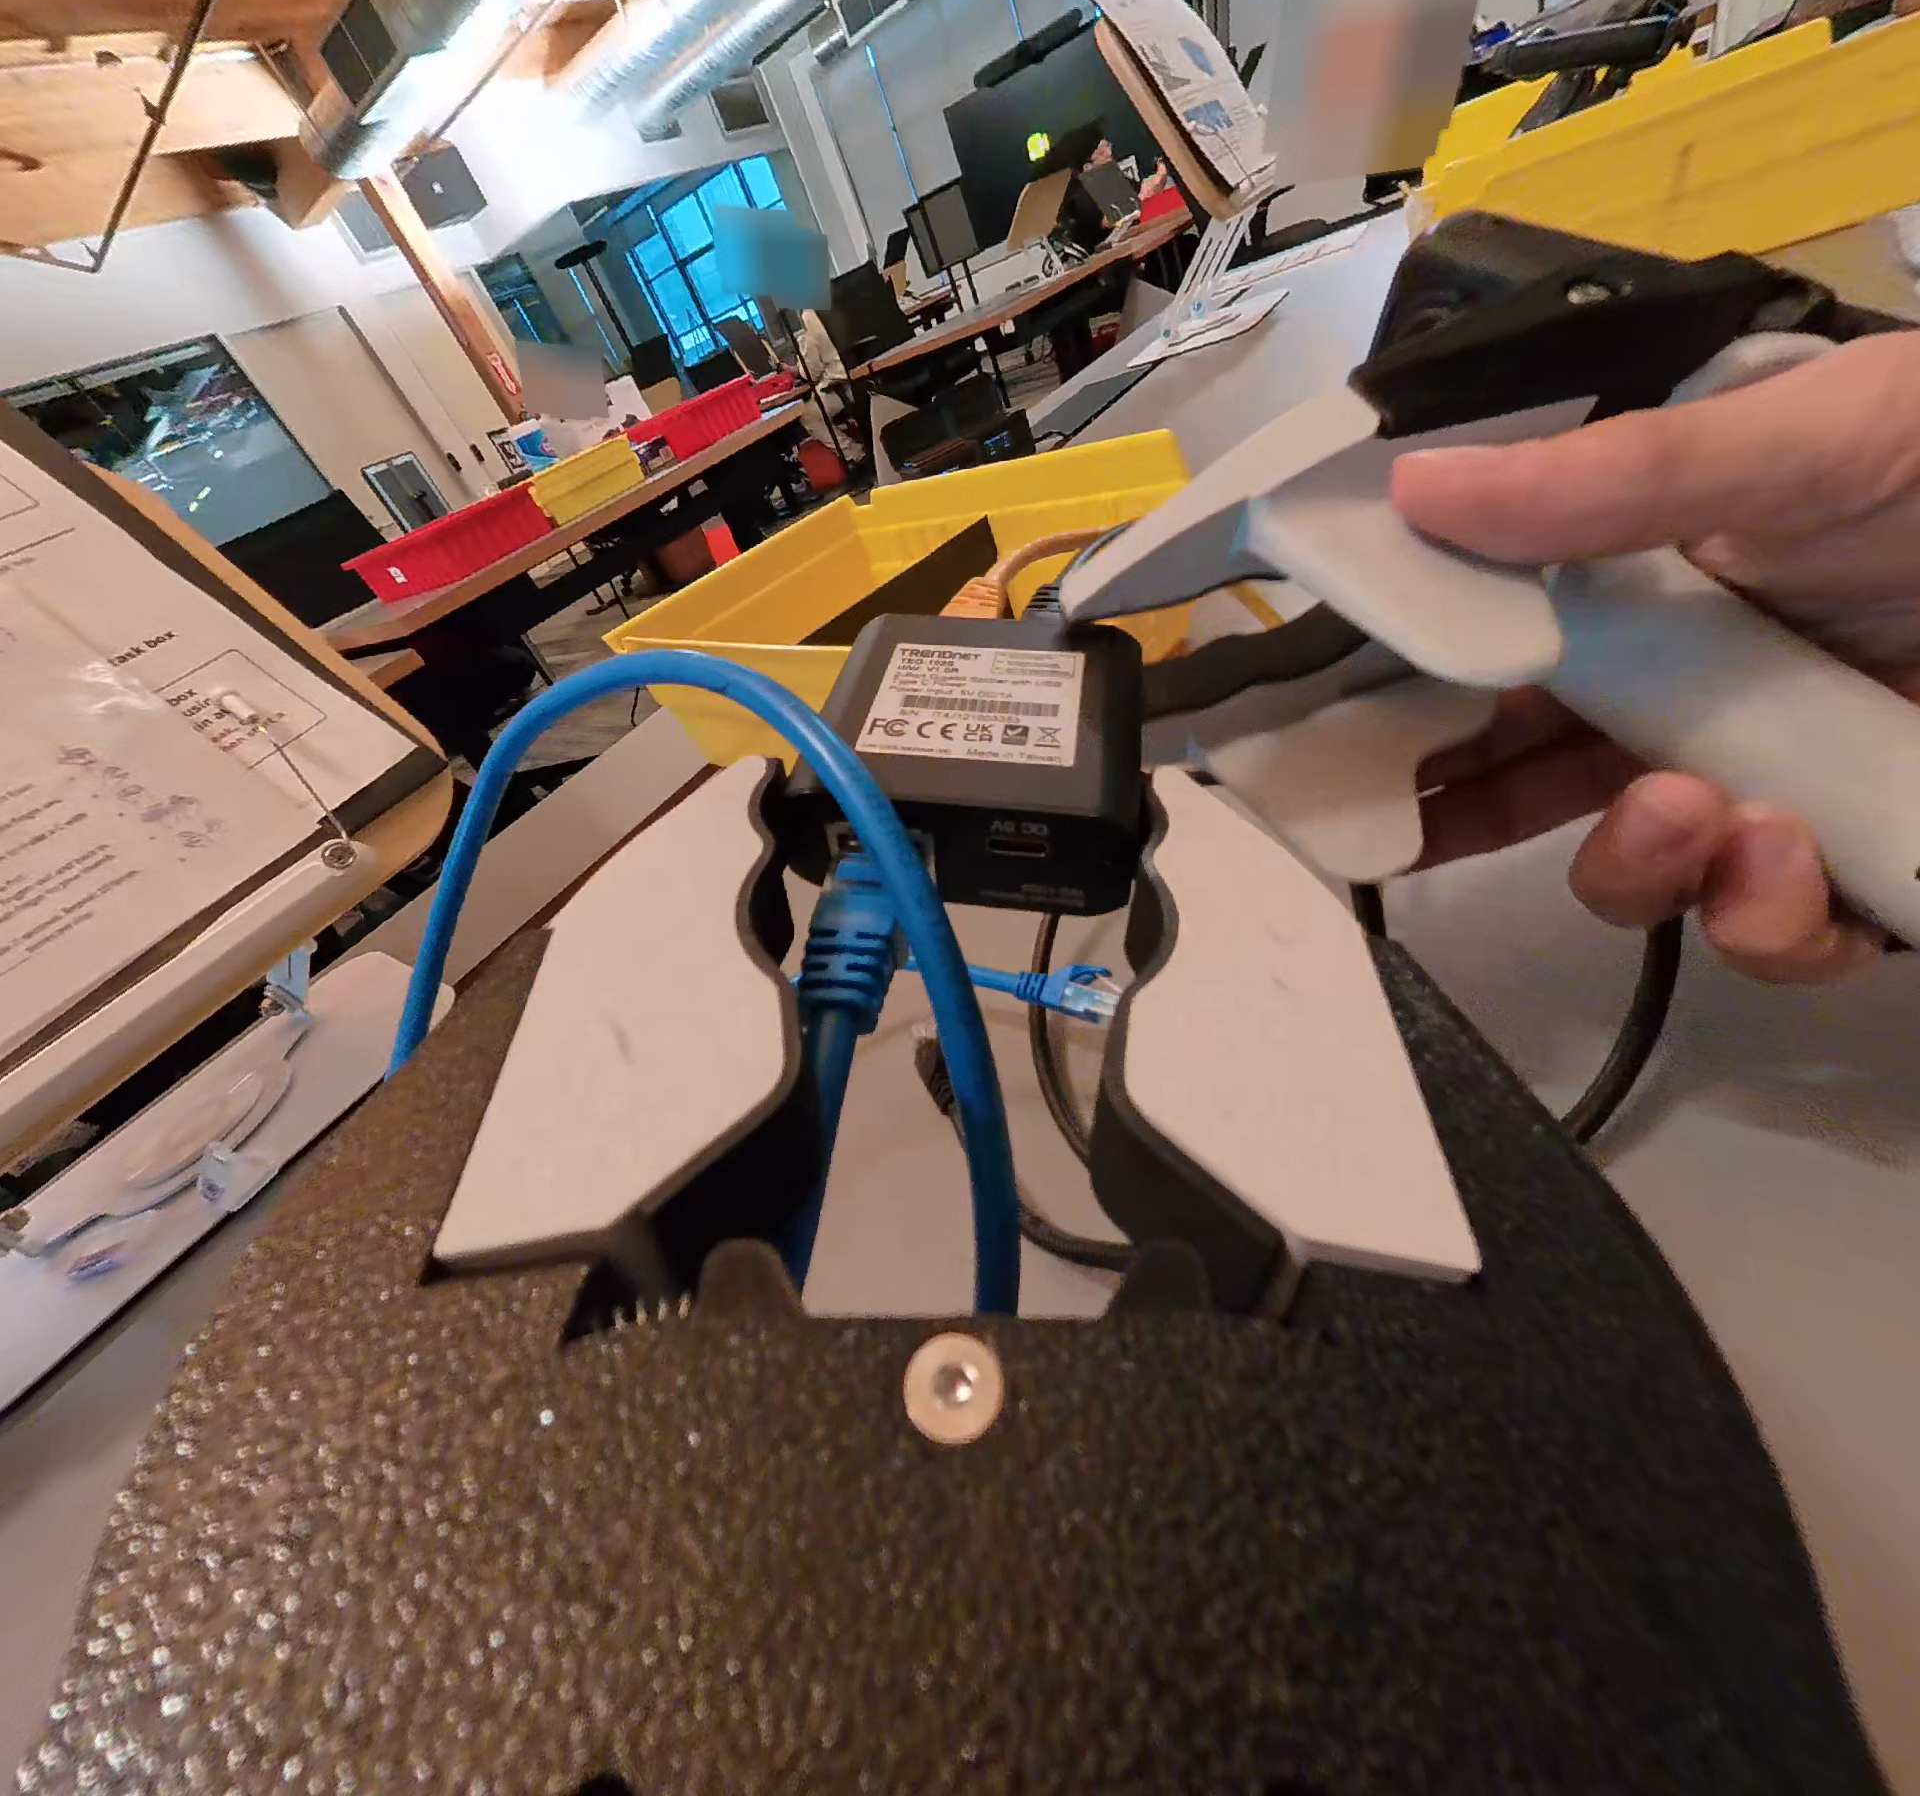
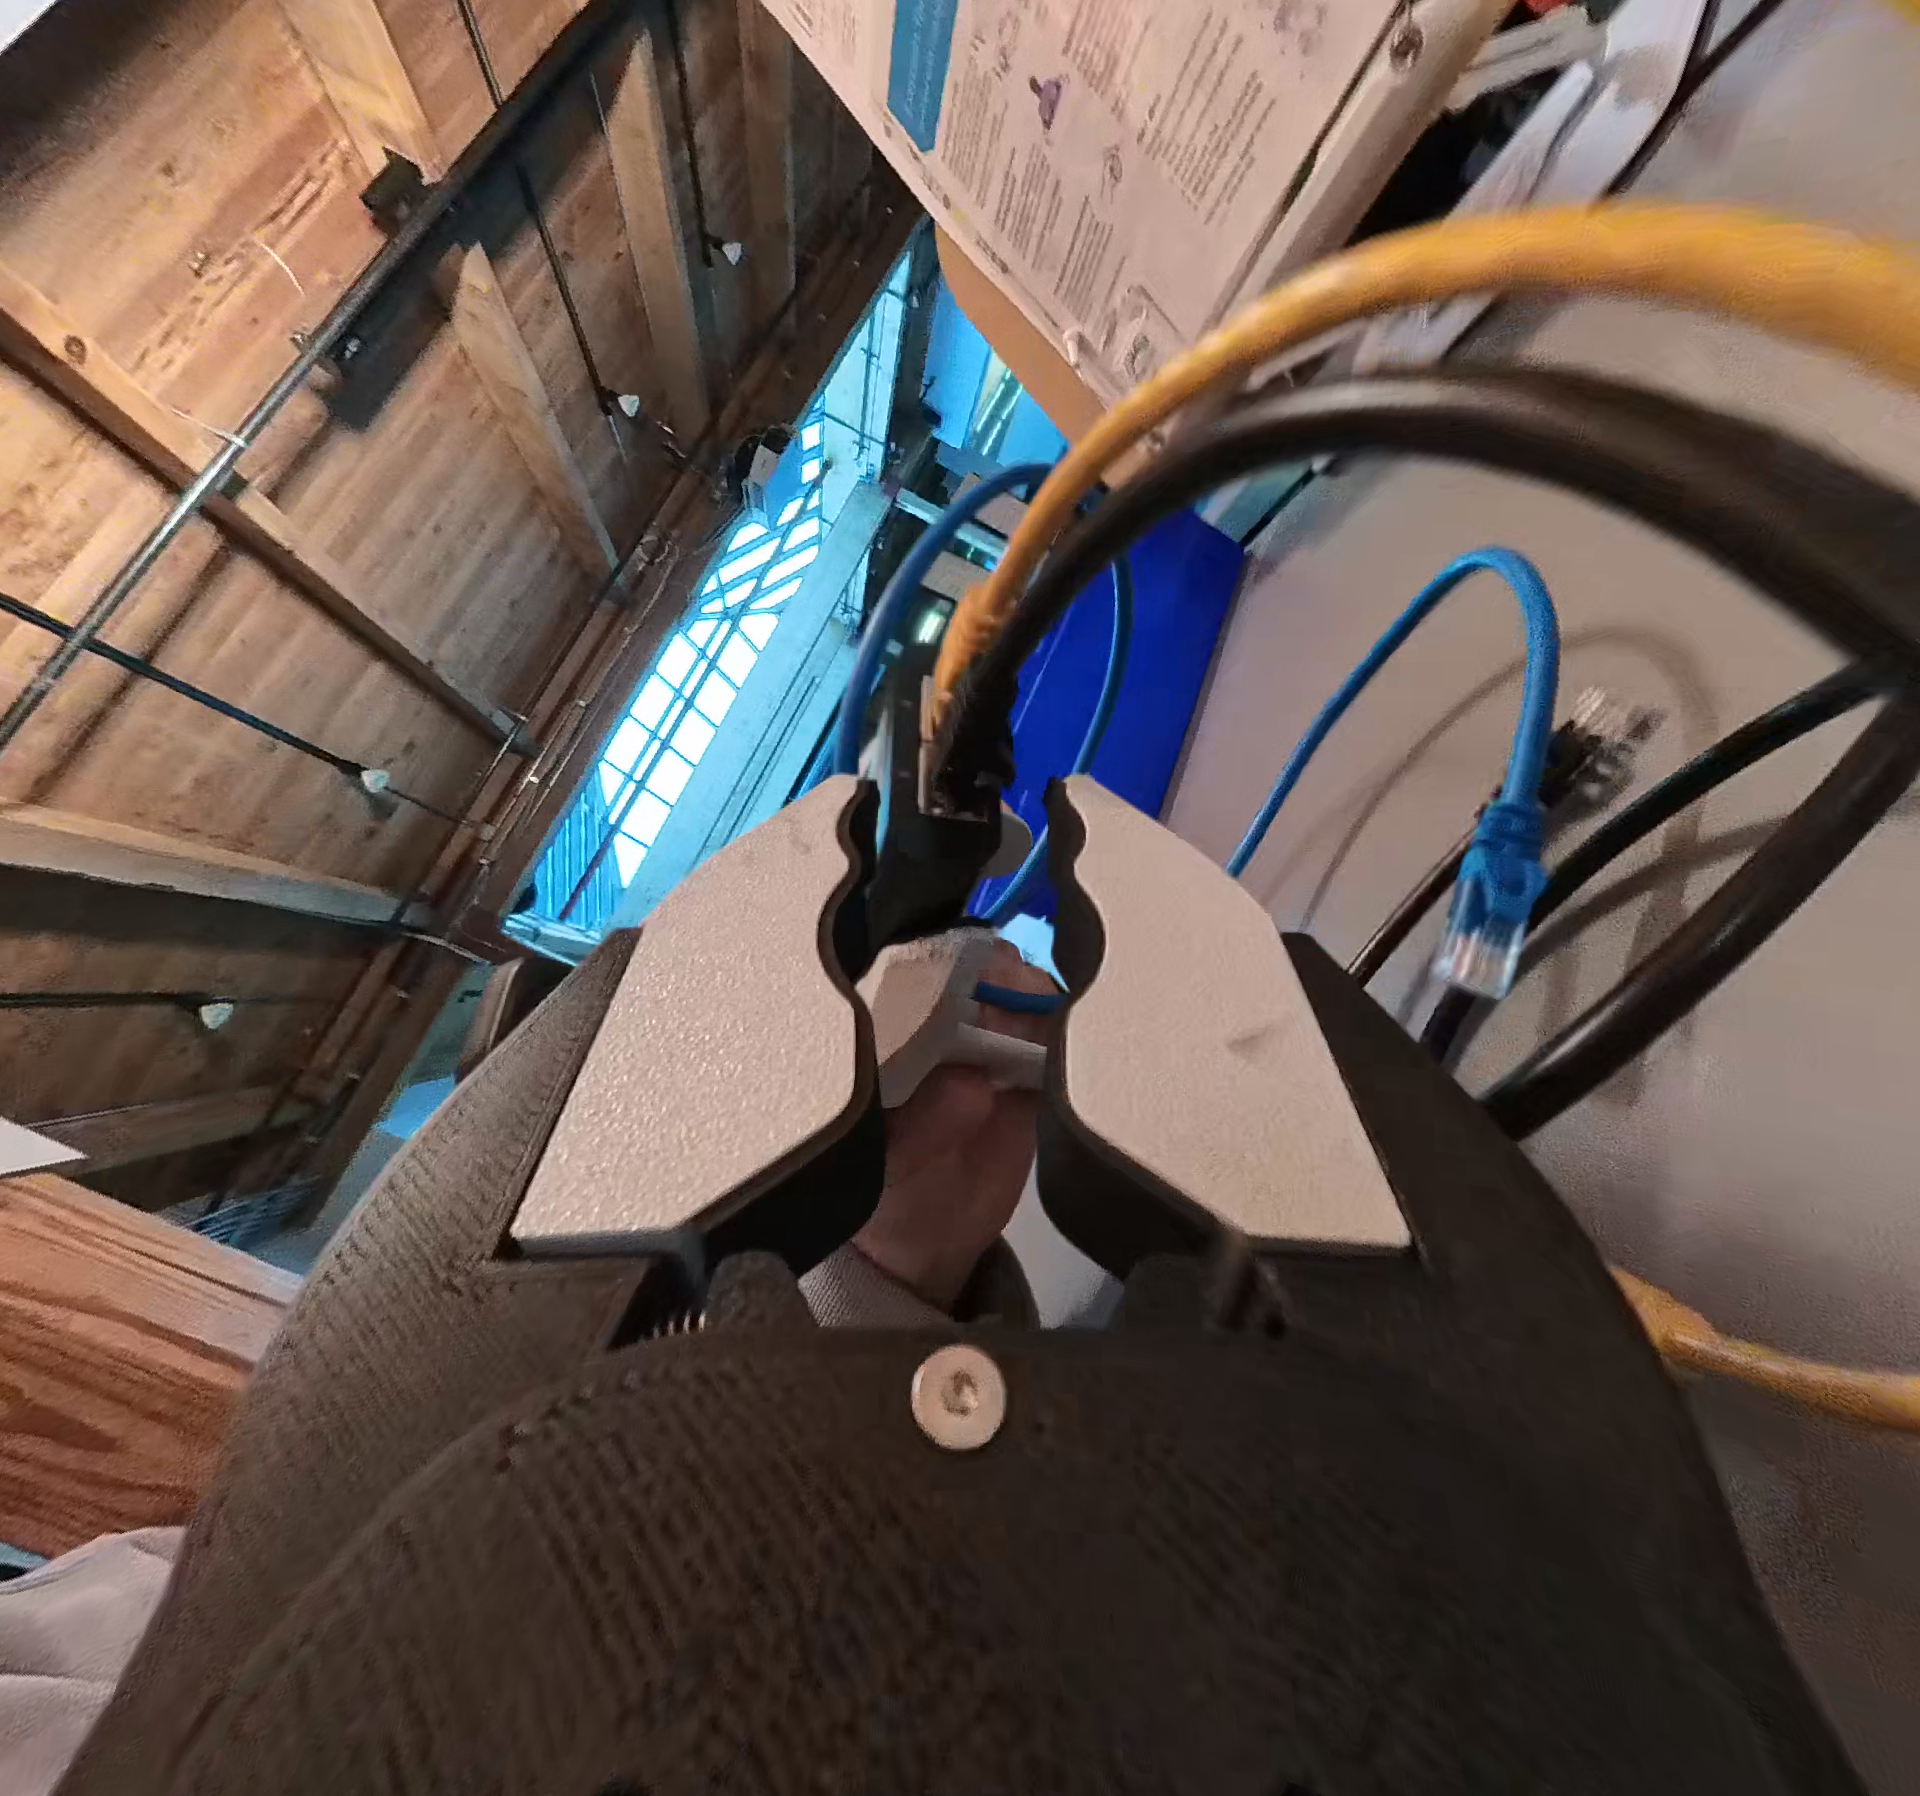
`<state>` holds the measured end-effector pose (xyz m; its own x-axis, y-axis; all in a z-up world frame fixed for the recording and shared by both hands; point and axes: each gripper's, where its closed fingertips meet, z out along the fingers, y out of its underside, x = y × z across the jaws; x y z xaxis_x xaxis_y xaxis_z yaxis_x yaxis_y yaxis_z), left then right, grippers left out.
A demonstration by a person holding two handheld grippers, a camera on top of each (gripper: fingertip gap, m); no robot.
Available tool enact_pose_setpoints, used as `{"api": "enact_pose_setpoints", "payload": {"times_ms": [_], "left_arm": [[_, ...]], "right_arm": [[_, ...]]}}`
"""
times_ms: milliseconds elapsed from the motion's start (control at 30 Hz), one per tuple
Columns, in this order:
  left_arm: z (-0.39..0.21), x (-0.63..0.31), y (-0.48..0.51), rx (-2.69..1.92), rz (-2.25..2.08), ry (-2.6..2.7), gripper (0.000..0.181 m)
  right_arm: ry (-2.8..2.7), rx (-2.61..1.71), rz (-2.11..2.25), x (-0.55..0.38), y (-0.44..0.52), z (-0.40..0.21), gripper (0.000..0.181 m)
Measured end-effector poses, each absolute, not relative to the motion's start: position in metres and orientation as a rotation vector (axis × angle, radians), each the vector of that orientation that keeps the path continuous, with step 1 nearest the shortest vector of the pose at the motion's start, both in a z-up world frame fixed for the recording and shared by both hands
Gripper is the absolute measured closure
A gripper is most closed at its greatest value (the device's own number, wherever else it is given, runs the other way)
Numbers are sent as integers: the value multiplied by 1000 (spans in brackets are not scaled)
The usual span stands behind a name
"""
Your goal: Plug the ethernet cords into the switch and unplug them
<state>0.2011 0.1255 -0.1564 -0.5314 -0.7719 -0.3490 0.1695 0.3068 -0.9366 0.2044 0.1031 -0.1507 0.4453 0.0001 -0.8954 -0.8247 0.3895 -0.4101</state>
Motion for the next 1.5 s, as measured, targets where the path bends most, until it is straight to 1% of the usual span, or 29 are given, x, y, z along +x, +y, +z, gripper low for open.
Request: {"api": "enact_pose_setpoints", "payload": {"times_ms": [167,267,400,467,633,800,1167,1500], "left_arm": [[-162,204,124,-564,-1328,1715,119],[-168,207,123,-597,-1298,1725,119],[-173,208,121,-643,-1303,1726,119],[-172,206,118,-648,-1323,1727,119],[-169,206,117,-642,-1295,1730,119],[-168,205,115,-616,-1245,1743,119],[-168,203,111,-620,-1258,1737,119],[-168,203,115,-612,-1211,1705,119]], "right_arm": [[1039,-920,725,209,104,-160,146],[1062,-776,814,211,103,-160,160],[1087,-683,861,214,101,-164,160],[1102,-625,847,219,95,-166,166],[1057,-677,813,219,94,-163,167],[1059,-637,831,218,93,-164,168],[989,-699,769,216,90,-162,167],[999,-645,856,216,94,-163,168]]}}
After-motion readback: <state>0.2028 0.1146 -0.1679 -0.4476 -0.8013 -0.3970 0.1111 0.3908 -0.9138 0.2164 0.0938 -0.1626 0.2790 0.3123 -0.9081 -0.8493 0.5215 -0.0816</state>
